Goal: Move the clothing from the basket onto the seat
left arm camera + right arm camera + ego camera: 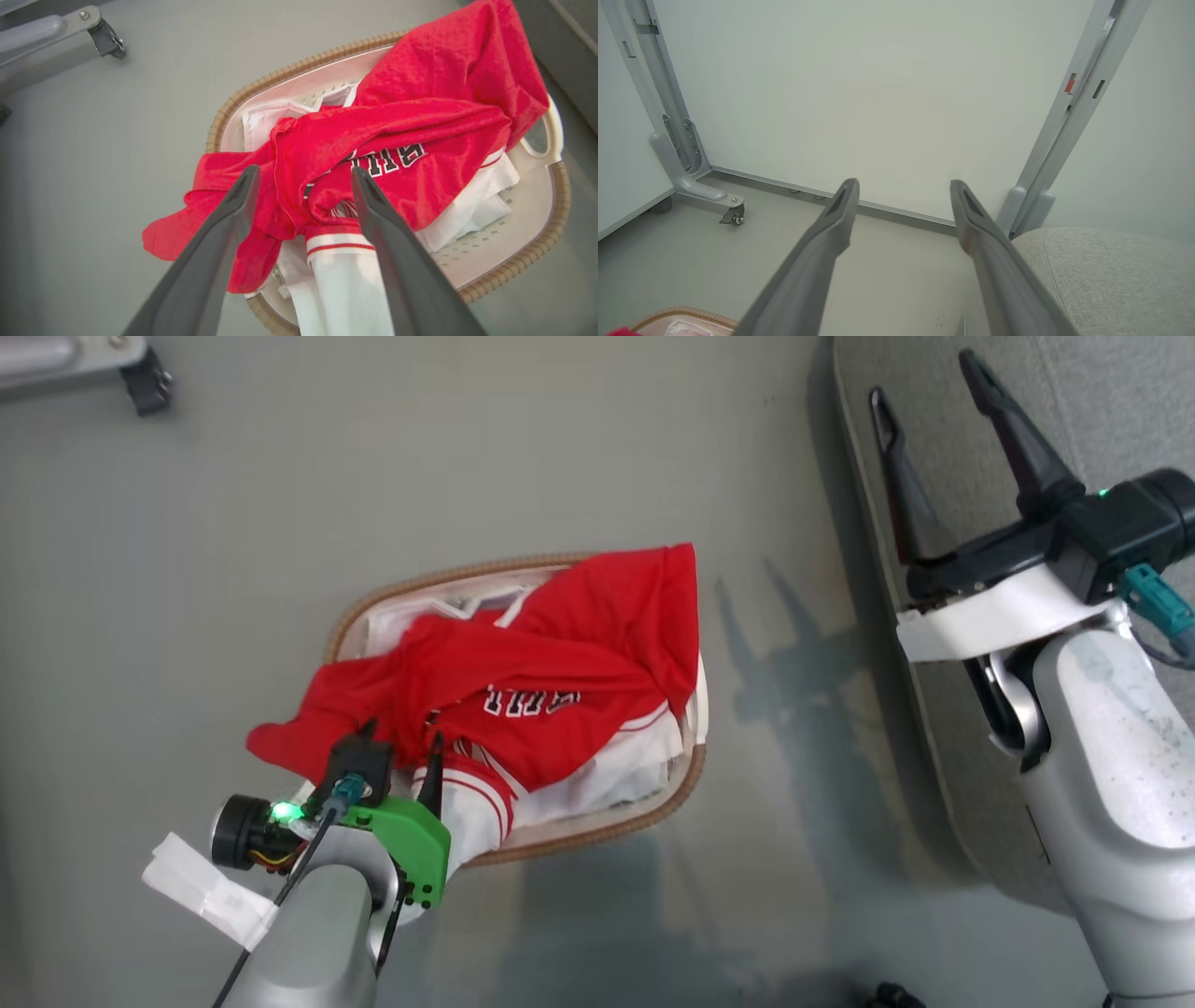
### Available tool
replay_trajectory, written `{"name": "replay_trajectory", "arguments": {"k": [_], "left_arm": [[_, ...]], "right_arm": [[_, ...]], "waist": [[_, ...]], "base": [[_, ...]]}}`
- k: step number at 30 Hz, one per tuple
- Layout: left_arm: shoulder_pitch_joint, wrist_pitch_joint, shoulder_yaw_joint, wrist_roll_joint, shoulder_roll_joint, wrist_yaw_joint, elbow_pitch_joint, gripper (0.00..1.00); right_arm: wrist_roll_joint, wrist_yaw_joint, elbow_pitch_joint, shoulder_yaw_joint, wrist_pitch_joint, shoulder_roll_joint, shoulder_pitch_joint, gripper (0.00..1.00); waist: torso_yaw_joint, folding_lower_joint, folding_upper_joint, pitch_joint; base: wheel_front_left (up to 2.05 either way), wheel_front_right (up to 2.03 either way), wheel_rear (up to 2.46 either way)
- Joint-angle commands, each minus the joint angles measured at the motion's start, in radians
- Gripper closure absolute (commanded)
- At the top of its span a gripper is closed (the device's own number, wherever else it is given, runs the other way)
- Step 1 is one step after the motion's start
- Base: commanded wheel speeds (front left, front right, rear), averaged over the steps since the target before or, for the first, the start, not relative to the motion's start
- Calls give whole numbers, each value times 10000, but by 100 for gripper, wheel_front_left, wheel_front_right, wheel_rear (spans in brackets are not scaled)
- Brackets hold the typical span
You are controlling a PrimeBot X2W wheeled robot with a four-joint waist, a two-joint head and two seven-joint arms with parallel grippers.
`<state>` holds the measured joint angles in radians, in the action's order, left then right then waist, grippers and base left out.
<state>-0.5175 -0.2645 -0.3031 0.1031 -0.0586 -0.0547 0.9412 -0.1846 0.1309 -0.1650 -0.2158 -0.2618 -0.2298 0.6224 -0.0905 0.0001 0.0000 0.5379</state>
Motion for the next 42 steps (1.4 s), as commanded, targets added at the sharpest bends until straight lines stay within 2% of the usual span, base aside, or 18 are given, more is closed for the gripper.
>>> {"name": "replay_trajectory", "arguments": {"k": [1,7,14,19,24,36,37,38,39,42], "left_arm": [[-336,0,-26,29,-44,-79,406,0],[-1169,165,-278,250,30,-182,2011,0],[-1987,867,-589,641,36,-335,2881,0],[-2600,1288,-727,628,40,85,3168,0],[-3159,1264,-880,468,4,564,3297,0],[-3808,1100,-1085,520,-49,826,3430,0],[-3811,1034,-1111,512,-73,803,3435,50],[-3794,958,-1144,501,-104,765,3433,88],[-3767,904,-1158,512,-133,765,3438,100],[-3494,606,-1018,724,-125,759,3451,100]], "right_arm": [[15,-3,117,-26,-45,66,184,0],[57,-3,367,-42,-45,138,519,0],[17,-3,363,-51,-45,213,720,0],[24,-3,465,39,-45,307,829,0],[-24,-3,483,161,-45,418,880,0],[-112,-3,480,228,-45,760,1050,0],[-111,-3,454,225,-45,775,1041,0],[-130,-3,420,229,-45,797,1025,0],[-143,-3,389,233,-45,824,1007,0],[-158,-3,260,278,-45,937,842,0]], "waist": [[-612,-1,0,1152],[-768,-1,0,1697],[-942,-1,0,2218],[-1116,-1,0,2637],[-1251,-1,0,2986],[-1388,-1,0,3499],[-1391,-1,0,3473],[-1389,-1,0,3427],[-1389,-1,0,3383],[-1359,-1,0,3056]], "base": [[0,0,0],[0,0,0],[0,0,0],[0,0,0],[0,0,0],[0,0,0],[0,0,0],[0,0,0],[0,0,0],[0,0,0]]}}
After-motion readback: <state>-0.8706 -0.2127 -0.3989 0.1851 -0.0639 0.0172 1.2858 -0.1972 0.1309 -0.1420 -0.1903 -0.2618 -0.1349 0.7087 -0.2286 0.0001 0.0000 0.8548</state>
